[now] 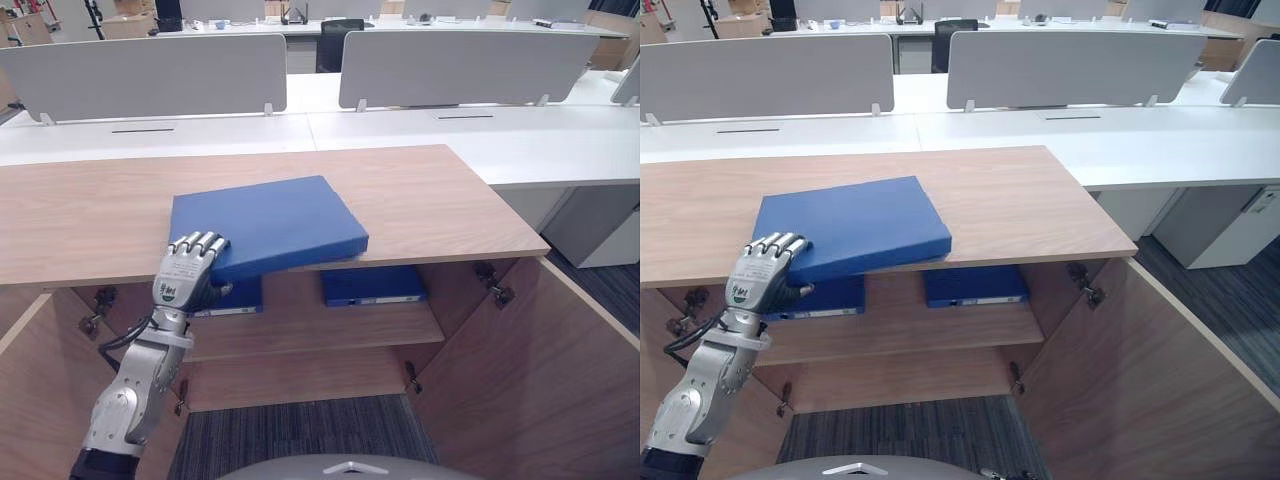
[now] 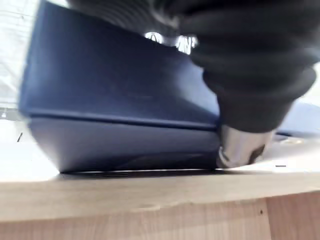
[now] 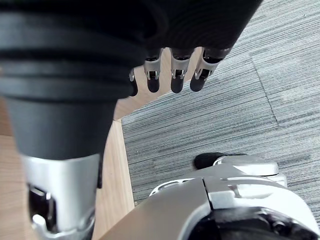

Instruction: Walk over to the cabinet, pick up the folder, carry it to the office cabinet, place the folder inside the office cabinet, then close the office cabinet door

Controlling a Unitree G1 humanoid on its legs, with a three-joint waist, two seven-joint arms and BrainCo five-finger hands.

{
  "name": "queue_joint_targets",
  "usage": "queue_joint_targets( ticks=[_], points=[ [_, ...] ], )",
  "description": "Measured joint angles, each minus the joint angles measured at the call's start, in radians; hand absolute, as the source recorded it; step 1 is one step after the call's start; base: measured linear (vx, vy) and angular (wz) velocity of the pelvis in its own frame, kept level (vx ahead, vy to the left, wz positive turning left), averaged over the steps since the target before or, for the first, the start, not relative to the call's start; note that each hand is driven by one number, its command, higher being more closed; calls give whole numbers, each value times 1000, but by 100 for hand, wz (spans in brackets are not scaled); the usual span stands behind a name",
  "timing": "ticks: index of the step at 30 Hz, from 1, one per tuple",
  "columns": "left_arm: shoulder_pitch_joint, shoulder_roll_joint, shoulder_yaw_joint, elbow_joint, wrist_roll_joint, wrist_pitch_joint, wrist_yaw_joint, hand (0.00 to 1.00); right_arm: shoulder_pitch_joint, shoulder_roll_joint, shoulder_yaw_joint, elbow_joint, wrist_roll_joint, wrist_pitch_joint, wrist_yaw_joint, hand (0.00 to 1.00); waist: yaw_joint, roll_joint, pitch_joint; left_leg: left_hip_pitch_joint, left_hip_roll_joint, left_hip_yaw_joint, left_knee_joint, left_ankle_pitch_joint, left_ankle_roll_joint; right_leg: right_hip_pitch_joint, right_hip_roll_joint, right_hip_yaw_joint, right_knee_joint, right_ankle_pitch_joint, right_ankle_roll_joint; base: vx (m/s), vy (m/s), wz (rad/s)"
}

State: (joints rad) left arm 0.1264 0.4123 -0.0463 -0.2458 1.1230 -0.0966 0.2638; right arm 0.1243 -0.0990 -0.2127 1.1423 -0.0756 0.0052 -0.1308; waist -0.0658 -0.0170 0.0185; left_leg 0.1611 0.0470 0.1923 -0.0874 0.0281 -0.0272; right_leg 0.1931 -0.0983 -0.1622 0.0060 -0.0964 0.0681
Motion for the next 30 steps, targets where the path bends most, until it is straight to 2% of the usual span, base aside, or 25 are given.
queue_joint_targets(
  ticks=[6, 10, 14, 19, 22, 30],
  points=[
    [-4, -3, 3, -14, -3, 0, 17, 100, 1, 0, 1, -1, 0, 0, 0, 0, 0, -1, 0, -1, 0, 0, 0, -1, 0, 0, 0, 0, -2, 1, 1, 0, 0, 0],
    [-3, -33, 1, -34, -24, 0, 23, 100, 9, 0, 4, -2, 0, -1, -2, 0, 3, -3, -1, -1, 0, 0, 0, -3, 1, 0, 0, -1, -2, 2, 3, 0, 0, 0],
    [26, -64, -22, -140, -112, -6, 30, 100, 19, -1, 13, -8, 0, -2, -4, 0, 9, -8, -5, -7, 0, 8, 0, -5, -2, -11, -1, 10, 5, 6, 10, 0, 0, -6],
    [28, -147, -112, -230, -293, -59, 33, 100, 17, -8, 55, -9, 11, -12, -12, 0, 10, -12, -13, -18, 1, 28, 0, -5, -2, -31, -1, 32, 19, 8, 10, 3, -2, -11],
    [27, -178, -137, -262, -372, -72, 37, 100, 19, -10, 85, -15, 19, -25, -23, 0, 8, -10, -18, -21, 3, 37, 0, -5, -2, -44, 0, 44, 29, 8, 10, -23, -7, -11],
    [27, -238, -154, -319, -526, -76, 75, 100, 39, -14, 143, -83, 45, -35, -34, 0, 10, -8, -32, -39, 4, 52, 0, -1, 4, -79, 0, 62, 46, 9, 11, -43, -3, -6]
  ],
)
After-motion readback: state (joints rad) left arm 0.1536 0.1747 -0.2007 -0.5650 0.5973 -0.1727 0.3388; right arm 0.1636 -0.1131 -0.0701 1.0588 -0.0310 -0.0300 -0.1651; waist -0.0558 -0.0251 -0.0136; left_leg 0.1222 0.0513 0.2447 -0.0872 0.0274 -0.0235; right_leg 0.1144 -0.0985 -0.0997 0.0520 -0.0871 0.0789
